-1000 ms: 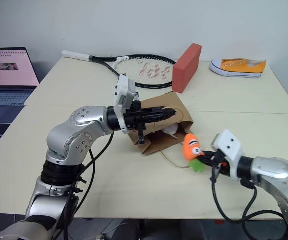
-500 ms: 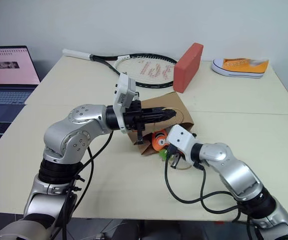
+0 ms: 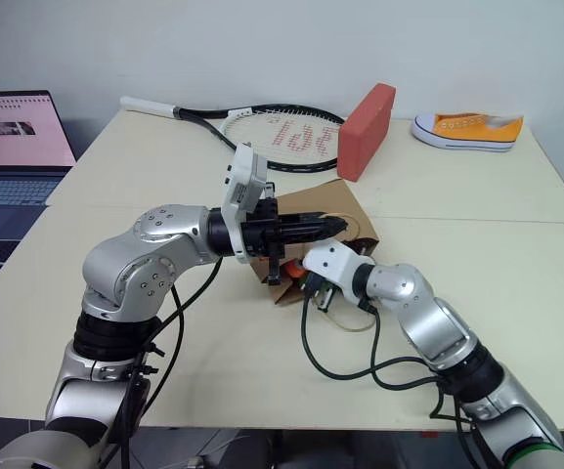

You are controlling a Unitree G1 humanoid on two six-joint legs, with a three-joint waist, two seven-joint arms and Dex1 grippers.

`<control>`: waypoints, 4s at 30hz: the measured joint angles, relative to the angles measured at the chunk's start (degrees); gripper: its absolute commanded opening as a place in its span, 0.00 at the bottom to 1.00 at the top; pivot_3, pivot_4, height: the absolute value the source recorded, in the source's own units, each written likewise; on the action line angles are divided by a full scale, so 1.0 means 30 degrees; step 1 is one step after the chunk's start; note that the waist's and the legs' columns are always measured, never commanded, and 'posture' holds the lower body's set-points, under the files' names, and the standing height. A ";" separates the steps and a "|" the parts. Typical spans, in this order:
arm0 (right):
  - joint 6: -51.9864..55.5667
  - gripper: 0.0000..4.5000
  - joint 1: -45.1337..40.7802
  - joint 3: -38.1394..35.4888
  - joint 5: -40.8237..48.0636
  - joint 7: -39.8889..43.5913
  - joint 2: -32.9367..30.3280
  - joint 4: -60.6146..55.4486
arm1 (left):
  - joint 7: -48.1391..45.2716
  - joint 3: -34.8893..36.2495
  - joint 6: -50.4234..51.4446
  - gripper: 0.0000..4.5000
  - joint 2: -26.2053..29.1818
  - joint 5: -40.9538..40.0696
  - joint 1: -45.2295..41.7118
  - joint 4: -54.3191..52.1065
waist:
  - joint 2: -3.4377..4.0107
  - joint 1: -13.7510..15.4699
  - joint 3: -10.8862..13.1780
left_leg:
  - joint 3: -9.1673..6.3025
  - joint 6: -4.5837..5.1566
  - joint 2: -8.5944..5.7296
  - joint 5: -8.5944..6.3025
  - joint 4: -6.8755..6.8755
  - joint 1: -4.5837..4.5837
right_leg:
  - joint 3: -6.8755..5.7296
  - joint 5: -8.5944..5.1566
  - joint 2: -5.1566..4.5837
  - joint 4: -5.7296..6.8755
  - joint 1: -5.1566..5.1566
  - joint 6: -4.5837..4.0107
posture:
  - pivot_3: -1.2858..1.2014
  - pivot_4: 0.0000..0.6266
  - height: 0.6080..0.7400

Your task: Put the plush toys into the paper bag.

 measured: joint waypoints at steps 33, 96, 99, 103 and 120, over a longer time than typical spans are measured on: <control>0.3032 0.99 0.2284 -0.4590 0.2662 0.4514 -0.2128 -0.6175 | 0.0739 0.0026 -0.0582 0.00 -0.0250 0.0554 -0.0099 0.0893 | -0.0001 0.0057 0.0000 | -0.0008 -0.0001 -0.0001 0.0000 0.0002 -0.0001 | -0.0007 0.0000 0.0001 -0.0011 0.0016 0.0000 | 0.52 0.24 1.00; 1.8509 0.01 -0.2506 -1.8636 1.8016 -0.1313 -0.3353 -0.2446 | -0.2219 -0.0026 -0.3917 0.00 0.1760 0.4321 -0.5859 0.7721 | 0.0013 0.0016 0.0007 | 0.0011 0.0004 0.0002 -0.0001 -0.0034 -0.0014 | 0.0008 0.0002 0.0005 -0.0004 -0.0017 0.0002 | 0.52 0.24 1.00; 1.8419 0.04 -0.2505 -1.8284 1.7858 -0.1954 -0.3046 -0.2062 | -0.2260 -0.0094 -0.4225 0.00 0.0895 0.4494 -0.6192 0.8888 | 0.0013 -0.0015 0.0007 | 0.0016 0.0004 0.0002 -0.0001 -0.0034 -0.0014 | 0.0012 0.0003 0.0005 -0.0001 -0.0019 0.0003 | 0.52 0.24 1.00; 1.7641 0.27 -0.2506 -1.8061 1.7161 -0.3233 -0.2302 -0.1565 | -0.3283 -0.0195 -0.4269 0.19 0.0500 0.4435 -0.6185 0.9281 | 0.0016 -0.0059 0.0009 | 0.0016 0.0004 0.0002 -0.0001 -0.0042 -0.0016 | 0.0014 0.0003 0.0006 0.0004 -0.0030 0.0003 | 0.52 0.24 1.00; 1.0621 1.00 -0.1087 -1.6756 1.5066 0.1437 -0.9815 -0.0857 | -0.3687 0.1859 -0.3938 0.99 0.3818 0.4074 -0.3301 0.7092 | 0.0033 -0.0024 0.0020 | 0.0029 0.0004 0.0011 -0.0001 -0.0113 -0.0002 | 0.0011 -0.0016 0.0004 -0.0021 -0.0038 -0.0014 | 0.52 0.24 1.00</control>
